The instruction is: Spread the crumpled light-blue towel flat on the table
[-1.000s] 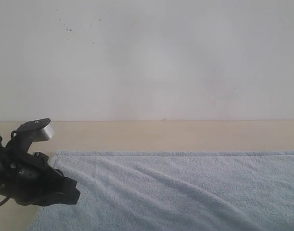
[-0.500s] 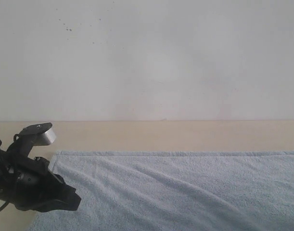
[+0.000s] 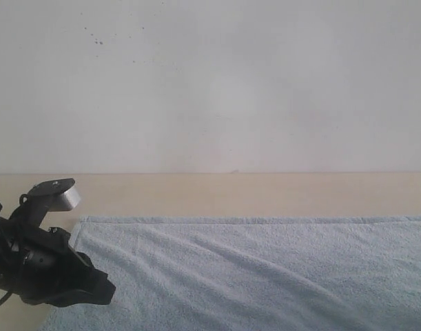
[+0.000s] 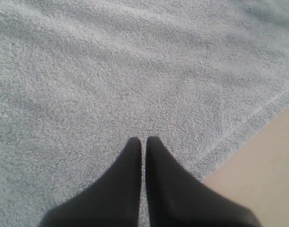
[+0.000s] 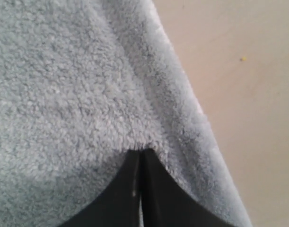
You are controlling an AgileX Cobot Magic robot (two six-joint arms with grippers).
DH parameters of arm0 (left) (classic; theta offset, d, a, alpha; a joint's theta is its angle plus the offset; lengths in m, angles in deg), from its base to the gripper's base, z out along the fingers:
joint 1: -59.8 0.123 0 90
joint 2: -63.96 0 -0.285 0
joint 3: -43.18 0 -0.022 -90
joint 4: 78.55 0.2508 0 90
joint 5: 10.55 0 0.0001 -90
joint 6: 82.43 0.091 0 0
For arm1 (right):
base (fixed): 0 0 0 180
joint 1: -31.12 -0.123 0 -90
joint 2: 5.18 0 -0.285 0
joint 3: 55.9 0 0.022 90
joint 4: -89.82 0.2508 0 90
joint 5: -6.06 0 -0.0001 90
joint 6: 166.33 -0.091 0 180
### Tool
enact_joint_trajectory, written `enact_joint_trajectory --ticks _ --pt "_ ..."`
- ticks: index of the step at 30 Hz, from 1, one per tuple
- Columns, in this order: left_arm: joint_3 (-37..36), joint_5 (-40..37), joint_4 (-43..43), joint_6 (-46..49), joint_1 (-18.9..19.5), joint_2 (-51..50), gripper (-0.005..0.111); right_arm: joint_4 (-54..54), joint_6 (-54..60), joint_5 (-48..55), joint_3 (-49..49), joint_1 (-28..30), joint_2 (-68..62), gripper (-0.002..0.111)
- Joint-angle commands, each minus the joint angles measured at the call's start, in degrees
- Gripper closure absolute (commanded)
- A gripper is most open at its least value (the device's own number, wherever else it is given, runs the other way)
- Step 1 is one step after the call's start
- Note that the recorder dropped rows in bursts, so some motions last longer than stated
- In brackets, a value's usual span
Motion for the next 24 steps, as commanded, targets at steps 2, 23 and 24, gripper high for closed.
enact_joint_trajectory --ticks 2,23,24 --pt "-0.25 0.44 -0.67 0.33 -0.28 0.48 0.103 -8.32 -6.51 -2.04 0.02 0.16 -0.93 0.109" --pt "-0.25 1.16 1.67 -0.51 -0.28 0.48 0.103 -24.98 -20.45 -0.94 0.02 2.96 -0.93 0.109" --pt "-0.29 1.74 1.78 -0.78 -0.28 0.48 0.103 -25.1 -20.71 -0.94 0.02 2.96 -0.93 0.109"
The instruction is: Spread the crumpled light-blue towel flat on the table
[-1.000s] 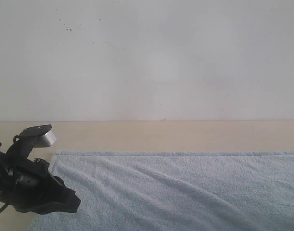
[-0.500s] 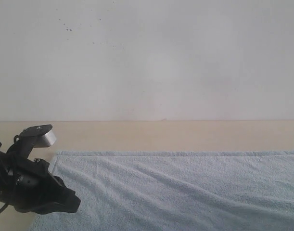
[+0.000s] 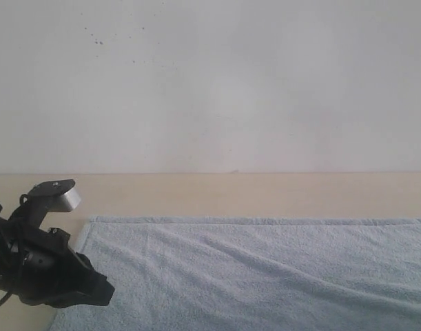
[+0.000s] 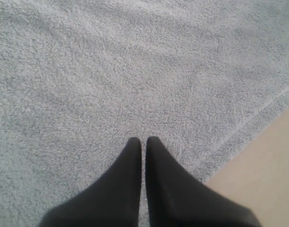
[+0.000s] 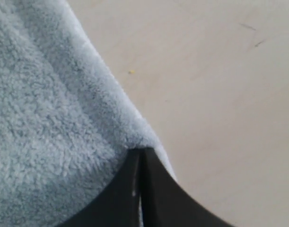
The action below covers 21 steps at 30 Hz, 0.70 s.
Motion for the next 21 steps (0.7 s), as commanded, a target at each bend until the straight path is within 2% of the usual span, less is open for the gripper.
enact_joint_trajectory --ticks 1,12,17,21 --pt "-0.29 1.79 1.1 -0.88 -0.28 0.48 0.103 -5.45 -3.8 1.08 0.02 0.65 -0.51 0.109" --pt "-0.29 4.21 0.08 -0.88 -0.28 0.58 0.103 4.41 -1.41 -2.89 0.02 0.65 4.72 0.109" --pt "-0.29 12.14 -2.11 -0.88 -0.15 4.01 0.103 13.42 -0.54 -3.84 0.02 0.65 11.02 0.109" --pt "-0.29 20.3 -1.75 -1.3 0.21 11.52 0.103 27.43 9.86 -4.08 0.02 -1.26 15.2 0.109"
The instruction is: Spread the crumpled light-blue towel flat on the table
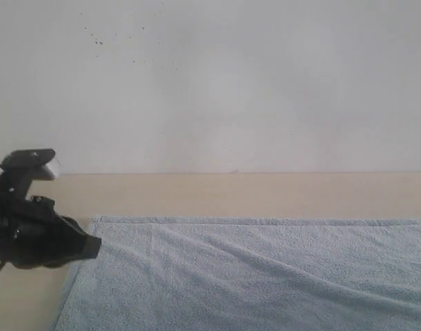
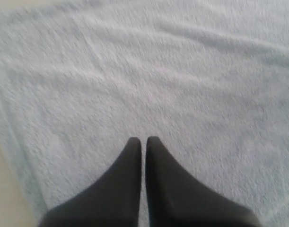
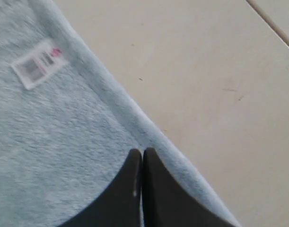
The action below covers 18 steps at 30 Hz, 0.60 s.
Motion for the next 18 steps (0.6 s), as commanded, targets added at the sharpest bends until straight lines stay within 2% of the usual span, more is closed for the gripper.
enact_joint_trajectory --ticks 1,5,8,10,12,14,18 --pt "-0.19 10.17 -0.35 -0.75 0.21 8.91 0.103 15.9 13.25 -0.66 0.02 -3.13 4.58 0.109" --pt "-2.18 13.84 0.47 -1.13 1.95 16.58 0.103 24.36 26.46 0.13 0.02 -12.21 6.12 0.109" --pt "-7.01 17.36 0.47 -4.18 4.22 21.77 0.103 25.39 33.1 0.86 0.02 -21.63 6.98 0.109" --pt "-11.91 22.92 0.47 -5.25 6.4 26.09 0.103 25.39 35.57 0.62 0.02 -28.26 9.12 0.109" --pt "-16.55 25.51 0.47 -5.1 9.07 31.69 0.103 25.39 35.57 -0.63 0.02 -33.28 12.81 0.109" --pt "-20.38 24.51 0.47 -3.78 11.08 36.75 0.103 25.39 35.08 -3.05 -0.69 -37.08 17.77 0.109" --pt "-25.46 24.2 0.08 -3.51 13.09 49.48 0.103 25.63 27.37 -14.24 -6.94 -40.34 29.01 0.109"
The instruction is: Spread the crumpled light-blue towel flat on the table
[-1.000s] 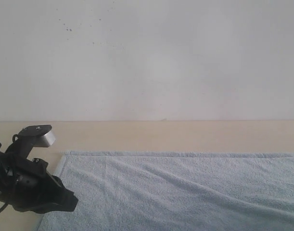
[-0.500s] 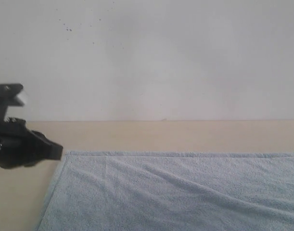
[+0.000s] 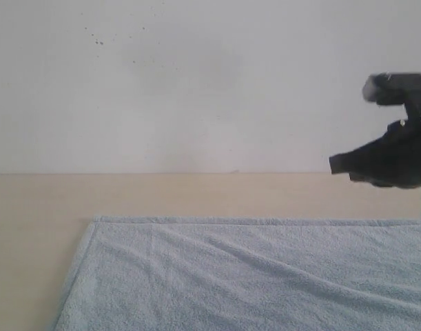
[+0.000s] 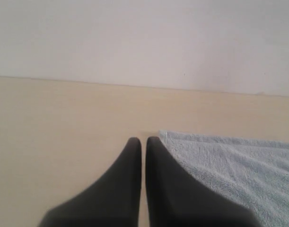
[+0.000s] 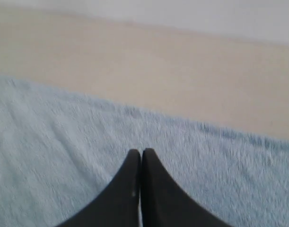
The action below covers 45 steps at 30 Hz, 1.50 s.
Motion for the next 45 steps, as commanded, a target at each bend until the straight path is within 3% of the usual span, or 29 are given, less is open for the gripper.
enact_joint_trajectory --ticks 1,3,6,12,17,20,22,24,28,32,45 --pt "-4.89 0.76 -0.61 0.42 2.0 12.55 0.103 0.11 -9.01 -11.33 -7.11 -2.37 13.71 0.109" --pt "-5.96 1.78 -0.61 0.42 2.64 18.73 0.103 0.11 -11.47 -14.24 -11.4 -2.37 20.7 0.109" --pt "-6.07 2.64 -0.61 0.54 3.19 25.67 0.103 -0.25 -6.42 -18.22 -18.97 -2.37 33.79 0.109" --pt "-6.48 1.82 -0.61 2.26 3.17 35.39 0.103 -0.33 6.74 -12.68 -28.79 -2.37 54.26 0.109" --pt "-9.21 -2.33 -0.37 8.57 3.17 35.59 0.103 0.1 2.23 -6.79 -35.46 -2.37 64.21 0.109" --pt "-12.34 -4.53 -1.03 4.72 3.17 35.59 0.103 0.1 -5.77 -2.14 -35.9 -2.37 68.33 0.109" --pt "-15.5 -5.18 -1.03 -2.86 3.17 35.59 0.103 -0.28 -7.92 2.6 -36.03 -2.22 70.42 0.109" --pt "-18.16 -5.63 -1.03 -7.85 3.17 35.59 0.103 -7.67 -6.58 7.16 -36.87 -2.25 71.28 0.109" --pt "-21.93 -8.19 -1.03 -10.31 3.17 35.59 0.103 -20.25 -10.41 5.01 -40.76 -2.25 71.06 0.109" --pt "-21.93 -12.28 -1.89 -10.31 3.17 35.59 0.103 -19.22 -13.47 3.66 -41.3 -2.25 71.06 0.109" --pt "-21.93 -12.22 -3.62 -9.92 3.17 35.59 0.103 -20.7 -13.81 4.12 -42.3 -1.42 71.91 0.109"
